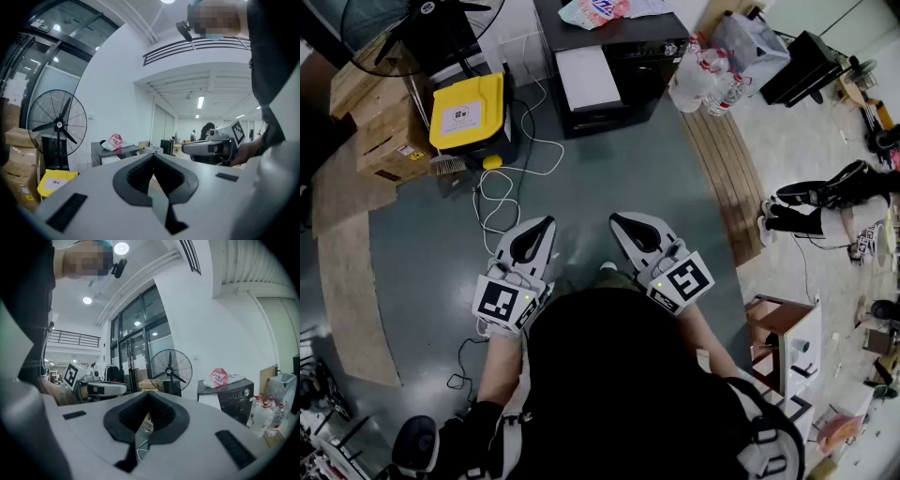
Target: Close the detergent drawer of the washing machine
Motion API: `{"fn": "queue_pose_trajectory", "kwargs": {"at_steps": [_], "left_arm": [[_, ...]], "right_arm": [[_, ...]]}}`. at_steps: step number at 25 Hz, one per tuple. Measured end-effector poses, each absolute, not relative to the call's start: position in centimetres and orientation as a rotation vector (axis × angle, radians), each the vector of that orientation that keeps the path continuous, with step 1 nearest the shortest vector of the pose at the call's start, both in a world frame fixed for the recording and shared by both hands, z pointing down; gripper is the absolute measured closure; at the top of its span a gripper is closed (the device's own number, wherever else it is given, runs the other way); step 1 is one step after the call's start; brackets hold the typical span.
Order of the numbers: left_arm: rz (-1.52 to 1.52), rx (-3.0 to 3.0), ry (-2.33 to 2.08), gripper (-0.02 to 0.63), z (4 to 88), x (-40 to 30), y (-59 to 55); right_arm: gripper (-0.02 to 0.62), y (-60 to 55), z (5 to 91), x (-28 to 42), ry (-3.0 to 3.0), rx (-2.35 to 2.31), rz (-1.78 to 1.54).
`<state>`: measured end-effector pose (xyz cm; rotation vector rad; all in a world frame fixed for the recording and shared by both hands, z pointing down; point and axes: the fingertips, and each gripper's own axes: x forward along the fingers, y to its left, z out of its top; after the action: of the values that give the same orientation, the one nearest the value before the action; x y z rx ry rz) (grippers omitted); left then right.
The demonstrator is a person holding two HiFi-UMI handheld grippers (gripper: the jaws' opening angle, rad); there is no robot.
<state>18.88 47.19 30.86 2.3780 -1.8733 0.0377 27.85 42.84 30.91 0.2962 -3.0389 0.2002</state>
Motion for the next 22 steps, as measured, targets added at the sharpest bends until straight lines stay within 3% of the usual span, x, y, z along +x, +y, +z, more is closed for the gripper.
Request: {"fn": "queue_pose_trajectory", "kwargs": {"at_steps": [22], "left_arm": [[0.225,2.253,-1.908,0.595,34.7,24.3,39.4]], "right_arm": [[0.578,35.4,33.7,32.0,-3.065,0.125,0.266]]}}
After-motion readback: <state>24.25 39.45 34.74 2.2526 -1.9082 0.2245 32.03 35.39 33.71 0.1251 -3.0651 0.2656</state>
